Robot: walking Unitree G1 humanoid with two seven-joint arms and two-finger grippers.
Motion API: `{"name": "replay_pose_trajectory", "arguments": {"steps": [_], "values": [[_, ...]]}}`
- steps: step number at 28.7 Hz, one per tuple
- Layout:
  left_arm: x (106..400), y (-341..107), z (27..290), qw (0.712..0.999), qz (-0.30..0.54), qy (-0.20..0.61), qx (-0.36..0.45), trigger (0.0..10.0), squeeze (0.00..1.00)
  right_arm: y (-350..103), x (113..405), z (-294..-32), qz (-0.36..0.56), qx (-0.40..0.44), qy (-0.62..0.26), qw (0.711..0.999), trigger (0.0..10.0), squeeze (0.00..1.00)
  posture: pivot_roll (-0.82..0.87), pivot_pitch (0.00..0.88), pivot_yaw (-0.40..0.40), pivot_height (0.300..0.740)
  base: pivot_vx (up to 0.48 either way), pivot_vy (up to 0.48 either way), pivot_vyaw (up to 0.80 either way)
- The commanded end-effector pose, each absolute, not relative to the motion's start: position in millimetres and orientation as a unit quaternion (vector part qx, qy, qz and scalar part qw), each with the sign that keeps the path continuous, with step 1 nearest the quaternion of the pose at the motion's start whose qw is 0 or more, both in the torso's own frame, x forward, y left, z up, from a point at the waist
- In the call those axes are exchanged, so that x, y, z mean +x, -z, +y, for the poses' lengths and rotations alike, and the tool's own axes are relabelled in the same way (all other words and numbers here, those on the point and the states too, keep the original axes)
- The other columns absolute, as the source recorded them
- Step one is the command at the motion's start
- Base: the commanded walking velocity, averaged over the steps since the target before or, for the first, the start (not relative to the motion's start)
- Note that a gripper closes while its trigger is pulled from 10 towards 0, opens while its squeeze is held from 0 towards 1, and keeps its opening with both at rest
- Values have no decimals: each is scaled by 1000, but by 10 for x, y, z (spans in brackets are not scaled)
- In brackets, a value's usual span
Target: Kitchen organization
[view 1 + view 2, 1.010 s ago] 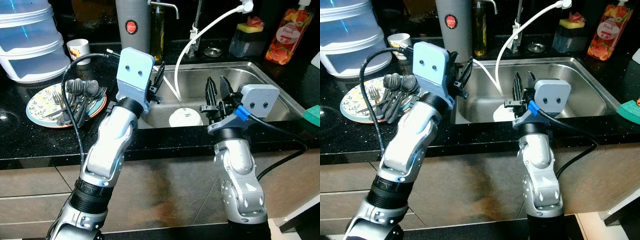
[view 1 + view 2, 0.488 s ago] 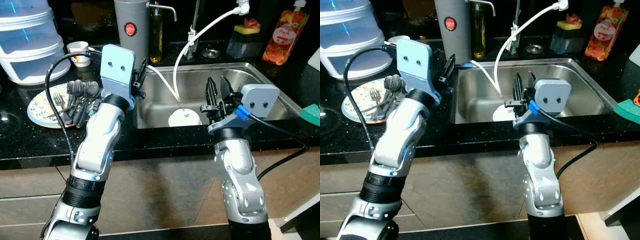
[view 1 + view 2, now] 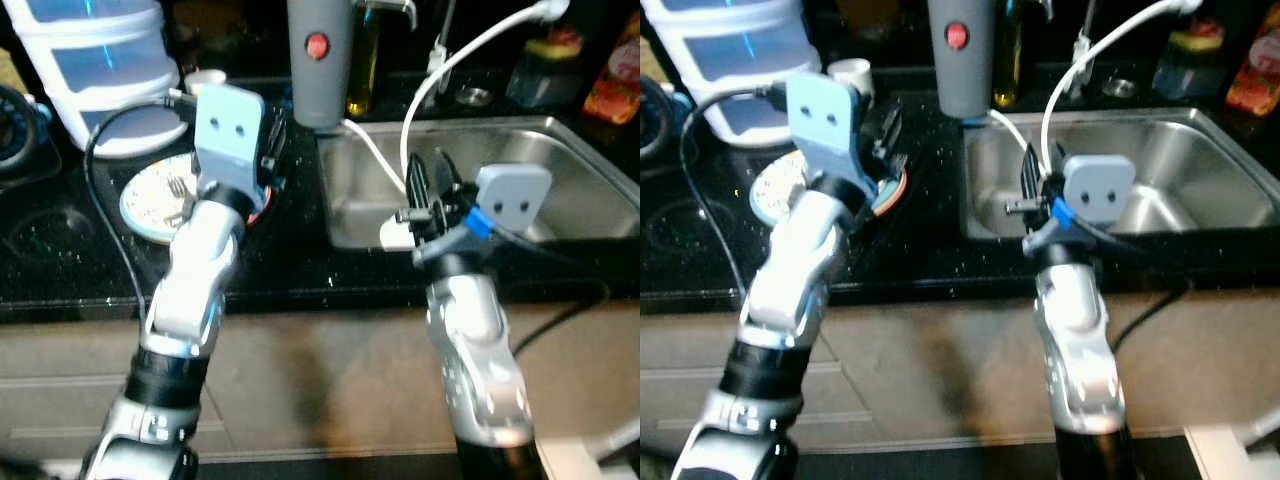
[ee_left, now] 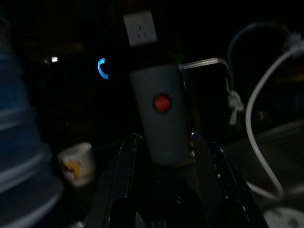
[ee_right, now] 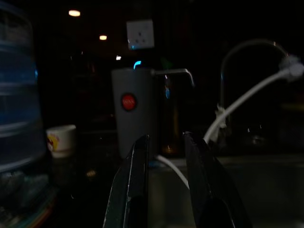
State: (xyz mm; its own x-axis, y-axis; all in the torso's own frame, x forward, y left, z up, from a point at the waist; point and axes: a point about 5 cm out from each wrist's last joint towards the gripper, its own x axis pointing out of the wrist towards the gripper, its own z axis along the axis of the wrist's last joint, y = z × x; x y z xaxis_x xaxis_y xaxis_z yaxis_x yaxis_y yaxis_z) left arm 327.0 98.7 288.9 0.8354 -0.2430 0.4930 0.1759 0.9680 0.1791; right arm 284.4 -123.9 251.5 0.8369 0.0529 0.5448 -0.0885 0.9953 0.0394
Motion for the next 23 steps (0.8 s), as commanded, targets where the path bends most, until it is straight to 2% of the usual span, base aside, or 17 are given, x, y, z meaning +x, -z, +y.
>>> {"name": "replay_pose_trajectory", "arguments": {"steps": [1,7,17,19,20,21,23], "values": [[3272,-2856,994,956,-261,107,75,10000,0,-2488,2835,-1221,-278,34,-37,959,10000,0,1,0,22,740,0,0,0],[3274,-2817,1007,958,-256,104,76,10000,0,-2493,2843,-1225,-279,24,-41,959,10000,0,2,0,19,740,0,0,0],[3272,-2692,1310,966,-236,34,99,10000,0,-2555,2993,-1304,-277,-2,-69,958,10000,0,69,0,-75,740,0,0,0],[3270,-2633,1465,968,-221,5,120,10000,0,-2575,3050,-1362,-274,-14,-75,959,10000,0,95,16,-126,740,0,0,0],[3270,-2633,1465,968,-221,5,120,10000,0,-2575,3050,-1362,-274,-14,-75,959,10000,0,95,16,-126,740,0,0,0],[3290,-2553,1642,973,-186,-21,138,10000,0,-2588,3109,-1483,-269,-33,-66,960,10000,0,96,22,-134,740,0,0,0],[3306,-2508,1743,975,-164,-32,145,10000,0,-2598,3138,-1580,-267,-42,-55,961,10000,0,96,22,-134,740,0,0,0]]}}
